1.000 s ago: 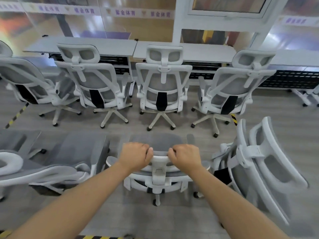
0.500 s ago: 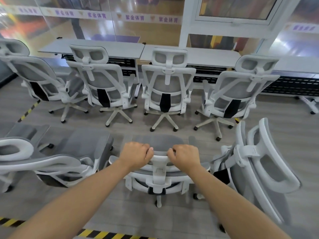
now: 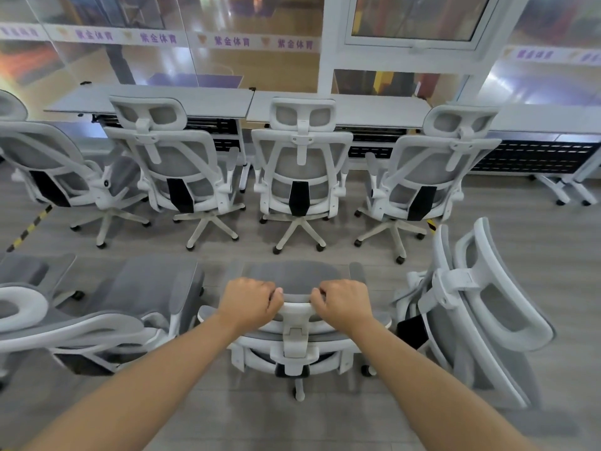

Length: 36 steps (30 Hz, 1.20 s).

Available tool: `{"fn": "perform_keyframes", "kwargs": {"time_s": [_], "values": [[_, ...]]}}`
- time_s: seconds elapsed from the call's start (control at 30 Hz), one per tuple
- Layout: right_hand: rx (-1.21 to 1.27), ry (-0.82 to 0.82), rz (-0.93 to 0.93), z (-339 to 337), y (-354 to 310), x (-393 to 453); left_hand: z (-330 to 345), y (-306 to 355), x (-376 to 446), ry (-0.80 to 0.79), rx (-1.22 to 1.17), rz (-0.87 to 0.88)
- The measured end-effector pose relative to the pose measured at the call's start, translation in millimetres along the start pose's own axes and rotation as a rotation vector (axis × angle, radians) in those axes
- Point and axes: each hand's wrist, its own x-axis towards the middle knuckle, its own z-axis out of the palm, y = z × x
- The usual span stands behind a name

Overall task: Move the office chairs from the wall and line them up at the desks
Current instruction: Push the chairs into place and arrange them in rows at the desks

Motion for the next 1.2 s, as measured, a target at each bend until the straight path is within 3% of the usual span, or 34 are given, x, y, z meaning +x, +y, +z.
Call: {"fn": "perform_keyframes", "kwargs": {"time_s": [0.73,1.2], "values": [[0.036,0.092,-0.033,7.4,-12.8,4.9,-1.5,-13.2,-2.1,-0.004,0.019,0.007],[0.049,0.033,-0.023,4.6,-18.2,5.9,-4.3,-16.5,-5.2,0.057,0.007,0.001]]}}
